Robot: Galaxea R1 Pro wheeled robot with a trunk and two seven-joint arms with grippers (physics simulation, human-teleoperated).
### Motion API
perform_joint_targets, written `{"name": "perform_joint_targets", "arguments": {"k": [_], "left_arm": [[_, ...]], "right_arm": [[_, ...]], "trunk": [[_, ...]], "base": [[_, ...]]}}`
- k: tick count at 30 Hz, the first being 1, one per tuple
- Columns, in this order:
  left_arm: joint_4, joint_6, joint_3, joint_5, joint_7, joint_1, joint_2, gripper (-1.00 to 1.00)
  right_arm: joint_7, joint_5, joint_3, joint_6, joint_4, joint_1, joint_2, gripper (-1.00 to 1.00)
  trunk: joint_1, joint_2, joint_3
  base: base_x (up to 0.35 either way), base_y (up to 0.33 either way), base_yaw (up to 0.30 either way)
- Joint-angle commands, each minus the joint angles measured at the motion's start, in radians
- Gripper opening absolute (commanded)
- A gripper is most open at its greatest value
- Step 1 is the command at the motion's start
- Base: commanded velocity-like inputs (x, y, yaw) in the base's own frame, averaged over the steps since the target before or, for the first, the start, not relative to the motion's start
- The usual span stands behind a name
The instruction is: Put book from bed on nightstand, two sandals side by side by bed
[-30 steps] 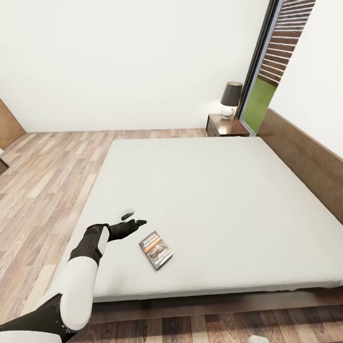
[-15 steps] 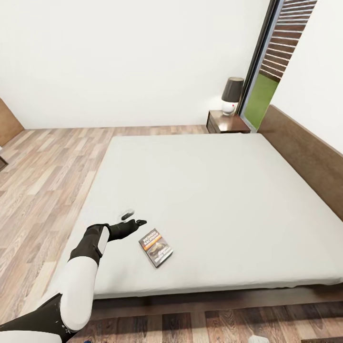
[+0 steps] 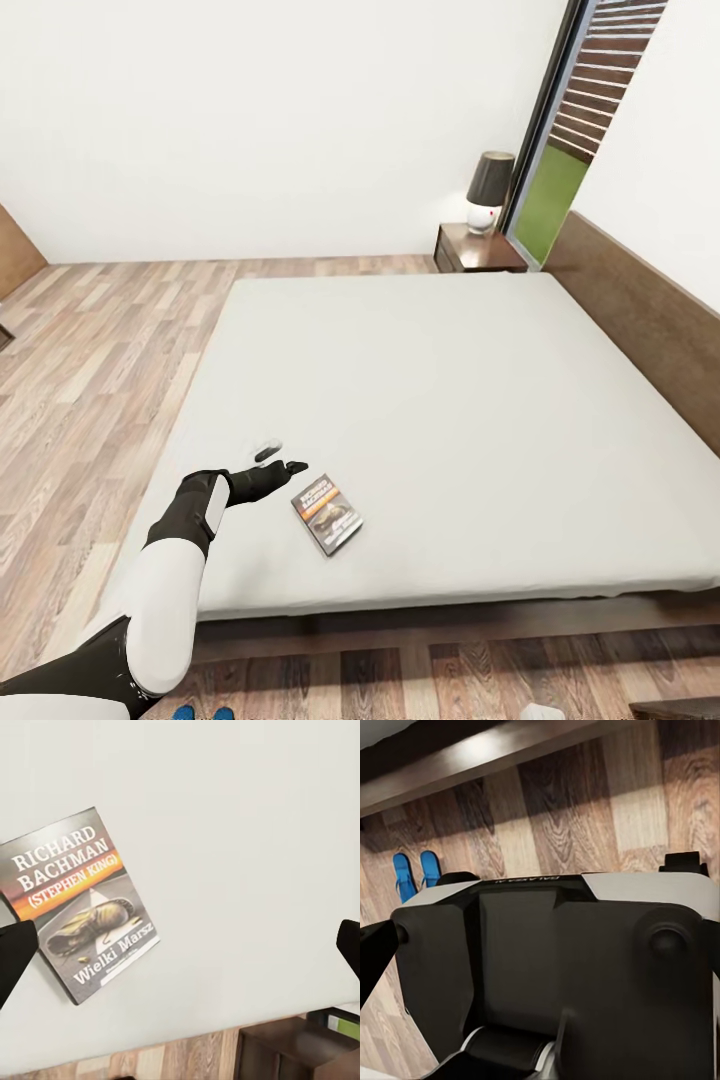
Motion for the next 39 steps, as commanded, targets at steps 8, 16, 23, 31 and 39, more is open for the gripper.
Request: {"name": "perform_joint_targets", "arguments": {"k": [8,16,23,31,39], "left_arm": [[0.0,0.005,0.008,-0.01,-0.009,-0.001,-0.007,1.0],[0.0,0.005,0.008,-0.01,-0.009,-0.001,-0.008,1.0],[0.0,0.005,0.008,-0.01,-0.009,-0.001,-0.008,1.0],[0.0,0.005,0.008,-0.01,-0.009,-0.001,-0.008,1.0],[0.0,0.005,0.008,-0.01,-0.009,-0.001,-0.008,1.0]], "right_arm": [[0.004,-0.004,-0.003,0.002,0.001,-0.001,0.001,1.0],[0.005,-0.004,-0.003,0.002,0.001,-0.001,0.001,1.0],[0.004,-0.004,-0.003,0.002,0.001,-0.001,0.001,1.0],[0.004,-0.004,-0.003,0.002,0.001,-0.001,0.001,1.0],[0.004,-0.004,-0.003,0.002,0.001,-0.001,0.001,1.0]], "trunk": [[0.0,-0.002,-0.014],[0.0,-0.002,-0.026],[0.0,-0.002,-0.037],[0.0,-0.002,-0.05],[0.0,-0.002,-0.062]], "base": [[0.0,0.0,0.0],[0.0,0.0,0.0],[0.0,0.0,0.0],[0.0,0.0,0.0],[0.023,0.0,0.0]]}}
